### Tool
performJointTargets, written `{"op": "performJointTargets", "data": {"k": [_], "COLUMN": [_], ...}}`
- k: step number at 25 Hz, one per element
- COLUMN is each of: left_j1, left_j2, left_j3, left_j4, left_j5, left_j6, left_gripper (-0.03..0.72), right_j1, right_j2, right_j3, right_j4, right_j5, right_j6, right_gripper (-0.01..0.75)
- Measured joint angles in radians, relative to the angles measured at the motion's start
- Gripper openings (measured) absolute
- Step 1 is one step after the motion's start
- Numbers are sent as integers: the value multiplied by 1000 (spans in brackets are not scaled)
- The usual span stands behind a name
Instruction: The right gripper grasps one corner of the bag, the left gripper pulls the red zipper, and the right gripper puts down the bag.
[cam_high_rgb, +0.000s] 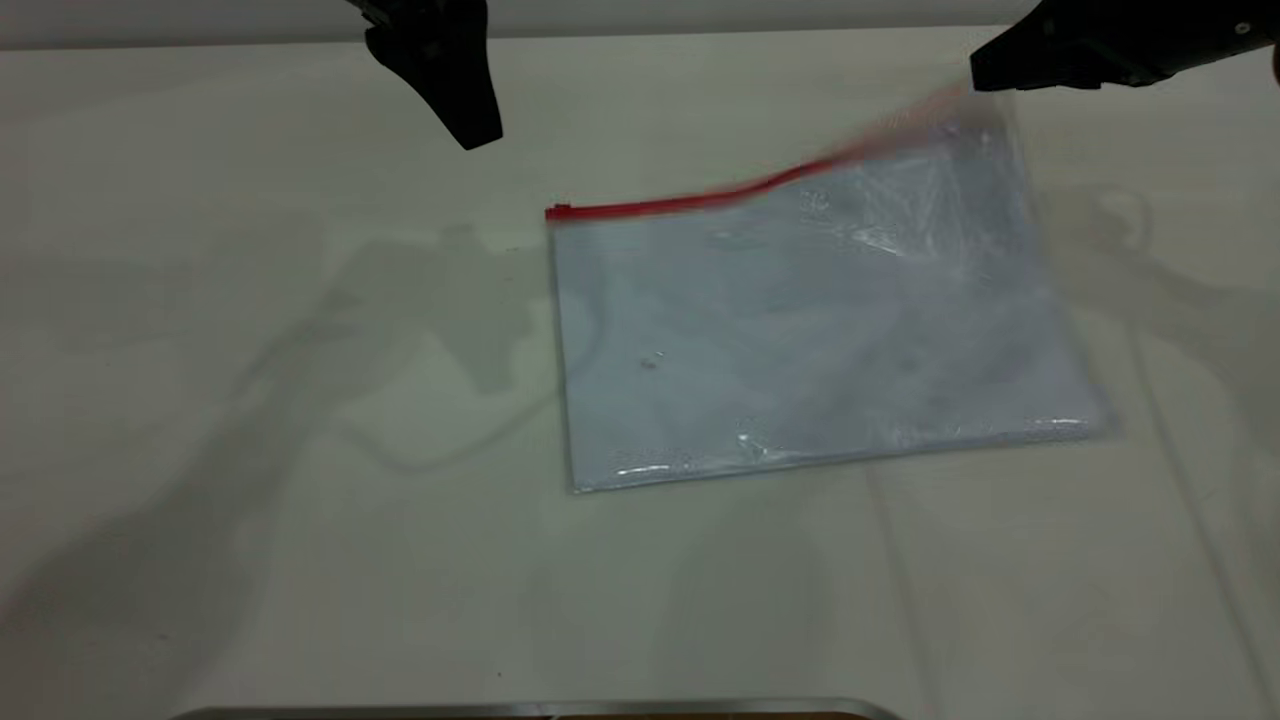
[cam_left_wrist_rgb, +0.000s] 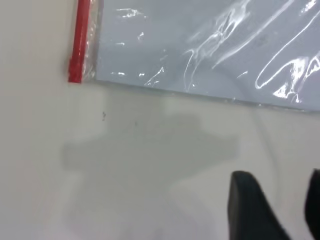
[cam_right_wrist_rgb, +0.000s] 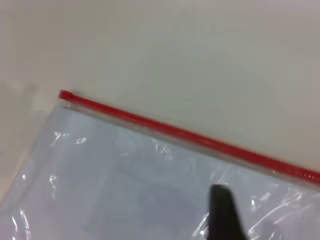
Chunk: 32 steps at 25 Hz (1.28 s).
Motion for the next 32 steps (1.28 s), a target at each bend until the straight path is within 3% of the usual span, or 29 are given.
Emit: {"op": "performJointTargets", "data": {"k": [3,6,10,13,19,24,32], "left_j1": [0,0,0,0,0,0,0], "left_j2": [0,-13,-110,-234,-499,-691,-919], "left_j3": [0,0,5,5,5,5,7], "left_j4": [-1,25,138,240,407,476,480], "left_j5": [-43,-82,-87,-68,60,205,243], "left_j6": [-64,-176,-371,-546,-812,-876,-926], "left_gripper": [532,622,633,608,584,584,584], "right_j1": [-1,-1,-3,-3,-3,-3,-3], "right_j2": [-3,-44,-205,-385,-775,-1037,-1365], "right_j3": [0,0,1,1,2,2,2], "right_j4": [8,-16,-145,-292,-670,-899,-1022], "right_j5": [-40,-130,-213,-213,-117,-21,231], "right_j6": [19,62,194,402,879,1194,1392], "right_gripper": [647,680,659,620,573,573,573]}}
